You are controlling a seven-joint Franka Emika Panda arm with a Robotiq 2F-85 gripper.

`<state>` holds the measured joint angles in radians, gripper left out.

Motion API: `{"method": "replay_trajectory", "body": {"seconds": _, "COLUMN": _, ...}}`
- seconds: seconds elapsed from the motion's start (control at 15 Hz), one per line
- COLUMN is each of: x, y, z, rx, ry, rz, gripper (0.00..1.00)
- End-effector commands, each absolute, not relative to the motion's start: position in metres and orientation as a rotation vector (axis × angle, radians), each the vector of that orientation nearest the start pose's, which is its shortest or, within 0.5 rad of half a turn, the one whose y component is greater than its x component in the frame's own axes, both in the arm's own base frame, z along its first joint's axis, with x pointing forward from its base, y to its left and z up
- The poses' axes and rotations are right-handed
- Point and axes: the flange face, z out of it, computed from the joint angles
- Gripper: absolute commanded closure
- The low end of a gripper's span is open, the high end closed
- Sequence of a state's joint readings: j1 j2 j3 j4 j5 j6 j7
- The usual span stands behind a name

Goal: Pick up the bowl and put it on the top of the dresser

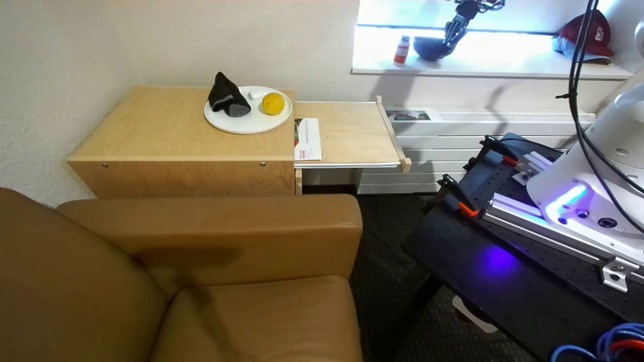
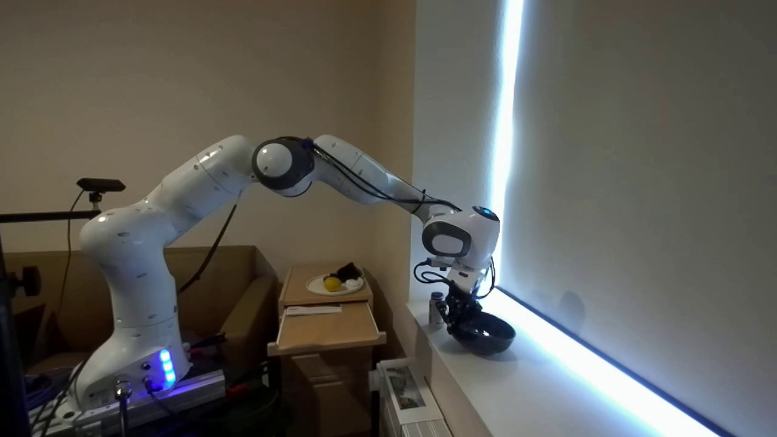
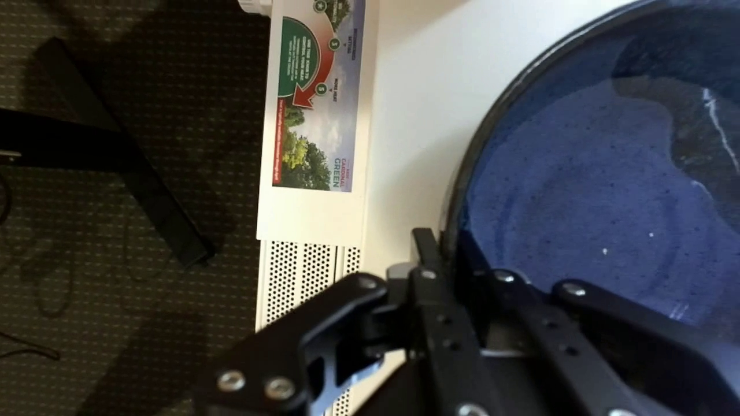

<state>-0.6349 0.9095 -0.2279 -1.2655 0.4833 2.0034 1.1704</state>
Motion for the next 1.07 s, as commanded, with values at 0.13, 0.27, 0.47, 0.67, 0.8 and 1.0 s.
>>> {"method": "replay_trajectory", "body": {"seconds": 0.13, "x": 0.511, "y": -0.538, "z": 0.251, "rx": -1.386, "ry": 2.466, "rz": 0.064, "gripper": 0.98}}
{"method": "replay_trajectory", "body": {"seconds": 0.27, "x": 0.501, "y": -0.55, "z": 0.261, "rx": -1.418, "ry": 2.431, "rz": -0.029, "gripper": 0.98}}
{"method": "replay_trajectory", "body": {"seconds": 0.47, "x": 0.483, "y": -0.551, "z": 0.284, "rx": -1.505, "ry": 2.341, "rz": -0.112, "gripper": 0.98}}
{"method": "replay_trajectory", "body": {"seconds": 0.67, "x": 0.458, "y": -0.522, "z": 0.308, "rx": -1.709, "ry": 2.181, "rz": -0.036, "gripper": 0.98}}
{"method": "replay_trajectory", "body": {"seconds": 0.8, "x": 0.439, "y": -0.506, "z": 0.32, "rx": -1.824, "ry": 2.087, "rz": 0.007, "gripper": 0.98}}
{"method": "replay_trajectory", "body": {"seconds": 1.0, "x": 0.405, "y": -0.48, "z": 0.34, "rx": -2.002, "ry": 1.929, "rz": 0.07, "gripper": 0.98}}
